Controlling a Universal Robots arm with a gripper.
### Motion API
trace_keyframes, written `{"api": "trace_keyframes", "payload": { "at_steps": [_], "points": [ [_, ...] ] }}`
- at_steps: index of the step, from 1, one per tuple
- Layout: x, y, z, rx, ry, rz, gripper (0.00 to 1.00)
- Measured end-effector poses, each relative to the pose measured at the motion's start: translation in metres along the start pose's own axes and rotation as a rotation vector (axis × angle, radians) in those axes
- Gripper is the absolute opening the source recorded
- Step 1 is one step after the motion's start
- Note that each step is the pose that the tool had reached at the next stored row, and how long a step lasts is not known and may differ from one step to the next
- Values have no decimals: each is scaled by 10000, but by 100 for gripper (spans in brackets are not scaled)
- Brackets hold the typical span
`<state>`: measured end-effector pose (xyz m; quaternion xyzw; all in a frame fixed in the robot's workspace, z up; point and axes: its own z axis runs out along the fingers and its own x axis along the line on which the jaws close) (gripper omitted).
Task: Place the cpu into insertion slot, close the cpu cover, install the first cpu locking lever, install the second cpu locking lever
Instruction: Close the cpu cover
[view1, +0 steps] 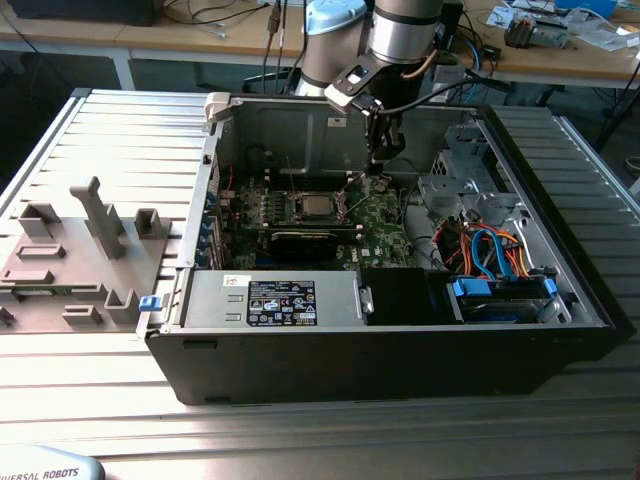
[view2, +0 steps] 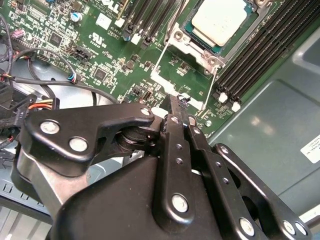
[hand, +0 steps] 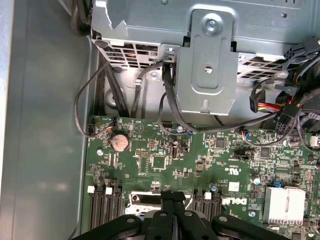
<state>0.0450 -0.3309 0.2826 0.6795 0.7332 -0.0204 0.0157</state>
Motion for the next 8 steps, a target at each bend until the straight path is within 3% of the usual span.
{"api": "trace_keyframes", "payload": {
  "at_steps": [8],
  "points": [
    [-2, 33, 0, 0, -1, 0, 11]
  ]
}}
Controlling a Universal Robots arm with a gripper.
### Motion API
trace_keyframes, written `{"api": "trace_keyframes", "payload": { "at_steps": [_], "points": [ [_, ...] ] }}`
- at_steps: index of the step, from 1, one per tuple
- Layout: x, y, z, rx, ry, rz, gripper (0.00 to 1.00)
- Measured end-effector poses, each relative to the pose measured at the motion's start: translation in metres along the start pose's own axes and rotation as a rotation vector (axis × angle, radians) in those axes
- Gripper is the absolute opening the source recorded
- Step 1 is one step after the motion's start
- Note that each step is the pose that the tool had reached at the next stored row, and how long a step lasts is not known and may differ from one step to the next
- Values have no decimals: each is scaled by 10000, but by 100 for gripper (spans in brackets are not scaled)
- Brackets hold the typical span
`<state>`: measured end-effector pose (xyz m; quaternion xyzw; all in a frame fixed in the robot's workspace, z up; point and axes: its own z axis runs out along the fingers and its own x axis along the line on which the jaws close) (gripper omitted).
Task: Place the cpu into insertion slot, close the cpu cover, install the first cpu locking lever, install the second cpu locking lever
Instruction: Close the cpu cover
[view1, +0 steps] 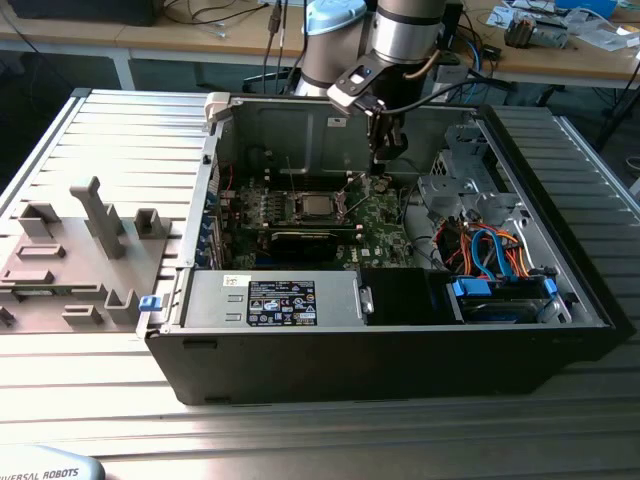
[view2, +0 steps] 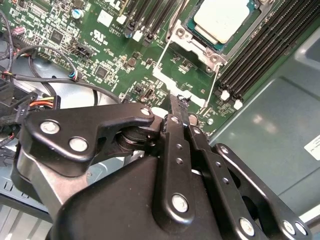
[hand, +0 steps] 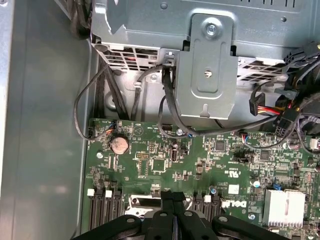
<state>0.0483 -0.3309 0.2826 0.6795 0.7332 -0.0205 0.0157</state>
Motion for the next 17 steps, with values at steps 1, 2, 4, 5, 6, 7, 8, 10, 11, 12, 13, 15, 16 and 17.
{"api": "trace_keyframes", "payload": {
  "at_steps": [1, 2, 4, 5, 6, 7, 8, 10, 11, 12, 13, 15, 16, 17],
  "points": [
    [-1, 5, 0, 0, 0, 0, 11],
    [-1, 13, 1, 0, 1, 0, 11],
    [-2, 25, 2, 2, 0, 0, 11],
    [-2, 30, 3, 2, 0, 0, 11],
    [-2, 33, 3, 2, 0, 0, 11],
    [-3, 35, 5, 3, 0, 1, 11],
    [-3, 38, 6, 3, 4, 3, 11],
    [-3, 41, 10, 2, 22, 9, 11],
    [-3, 43, 11, 1, 28, 9, 11],
    [-3, 51, 13, 1, 29, 10, 11],
    [-4, 63, 15, 1, 31, 10, 11],
    [-5, 79, 15, 2, 30, 10, 11],
    [-6, 89, 15, 2, 29, 9, 11],
    [-7, 99, 15, 2, 29, 10, 11]
  ]
}}
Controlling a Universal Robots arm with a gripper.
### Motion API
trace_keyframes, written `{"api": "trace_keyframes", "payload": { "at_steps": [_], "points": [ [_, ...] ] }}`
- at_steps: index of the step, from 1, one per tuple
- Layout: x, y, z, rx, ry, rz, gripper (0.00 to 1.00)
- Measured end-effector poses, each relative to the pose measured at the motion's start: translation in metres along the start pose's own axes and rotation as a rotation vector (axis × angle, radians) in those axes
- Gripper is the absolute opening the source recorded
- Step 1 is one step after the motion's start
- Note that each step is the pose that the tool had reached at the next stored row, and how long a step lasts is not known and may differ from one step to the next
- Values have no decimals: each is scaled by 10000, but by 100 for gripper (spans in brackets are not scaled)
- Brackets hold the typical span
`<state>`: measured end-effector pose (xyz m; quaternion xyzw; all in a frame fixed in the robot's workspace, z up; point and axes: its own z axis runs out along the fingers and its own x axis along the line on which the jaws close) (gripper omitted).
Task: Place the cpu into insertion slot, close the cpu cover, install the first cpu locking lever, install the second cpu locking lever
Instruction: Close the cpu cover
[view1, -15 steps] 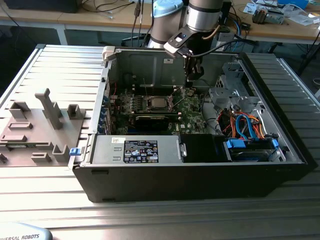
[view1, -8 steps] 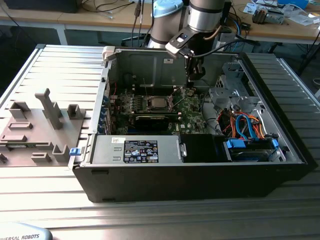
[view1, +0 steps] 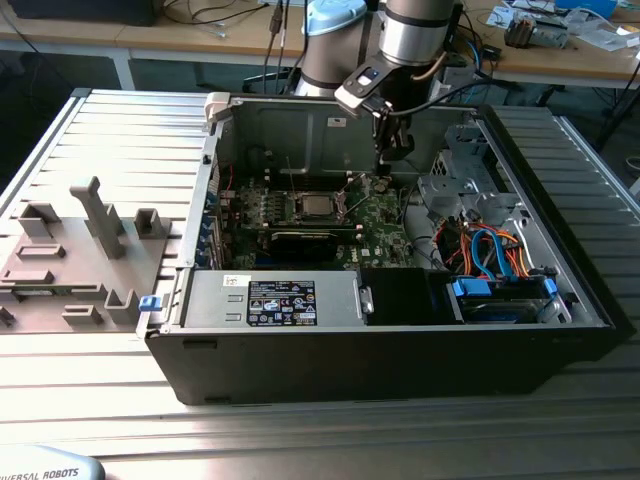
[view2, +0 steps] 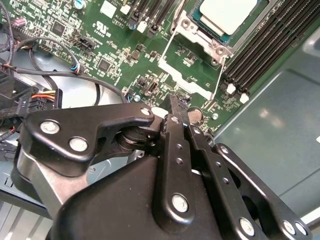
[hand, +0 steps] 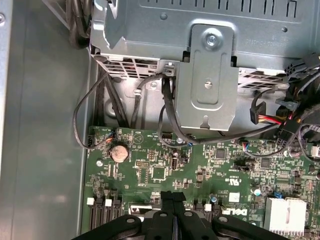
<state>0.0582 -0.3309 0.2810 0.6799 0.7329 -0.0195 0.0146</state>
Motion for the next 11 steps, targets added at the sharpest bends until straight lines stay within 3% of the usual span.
{"api": "trace_keyframes", "payload": {
  "at_steps": [11],
  "points": [
    [-5, 70, 2, 0, 0, 0, 11]
  ]
}}
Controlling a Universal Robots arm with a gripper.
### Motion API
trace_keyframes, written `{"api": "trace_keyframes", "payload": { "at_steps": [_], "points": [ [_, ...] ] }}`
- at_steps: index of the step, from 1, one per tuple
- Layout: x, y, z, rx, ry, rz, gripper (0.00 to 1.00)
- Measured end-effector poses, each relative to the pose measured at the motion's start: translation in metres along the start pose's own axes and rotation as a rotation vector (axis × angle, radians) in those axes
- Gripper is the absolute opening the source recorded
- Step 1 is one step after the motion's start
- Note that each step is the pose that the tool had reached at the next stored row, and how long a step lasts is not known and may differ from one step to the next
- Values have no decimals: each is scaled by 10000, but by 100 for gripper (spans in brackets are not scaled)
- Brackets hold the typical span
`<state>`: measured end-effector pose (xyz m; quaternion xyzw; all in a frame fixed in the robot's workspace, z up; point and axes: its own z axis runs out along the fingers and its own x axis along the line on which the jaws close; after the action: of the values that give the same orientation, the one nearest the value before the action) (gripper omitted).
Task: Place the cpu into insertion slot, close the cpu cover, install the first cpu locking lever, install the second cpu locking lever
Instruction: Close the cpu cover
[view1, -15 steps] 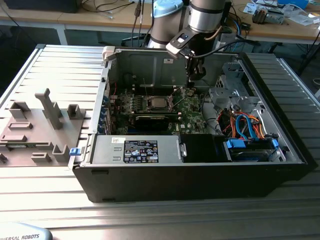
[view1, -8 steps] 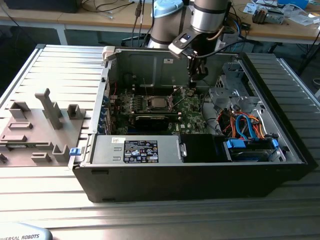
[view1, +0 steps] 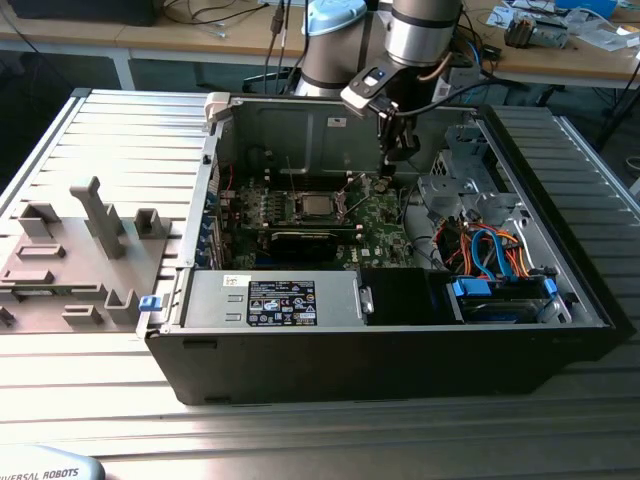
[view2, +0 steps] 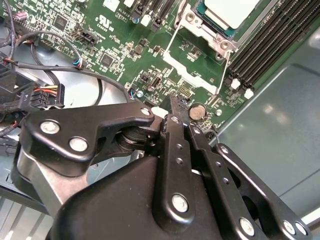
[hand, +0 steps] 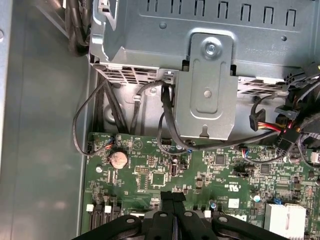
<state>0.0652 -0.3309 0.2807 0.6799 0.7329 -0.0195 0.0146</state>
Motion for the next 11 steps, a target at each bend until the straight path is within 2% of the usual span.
{"api": "trace_keyframes", "payload": {
  "at_steps": [11],
  "points": [
    [-3, 38, 5, 0, 0, 0, 11]
  ]
}}
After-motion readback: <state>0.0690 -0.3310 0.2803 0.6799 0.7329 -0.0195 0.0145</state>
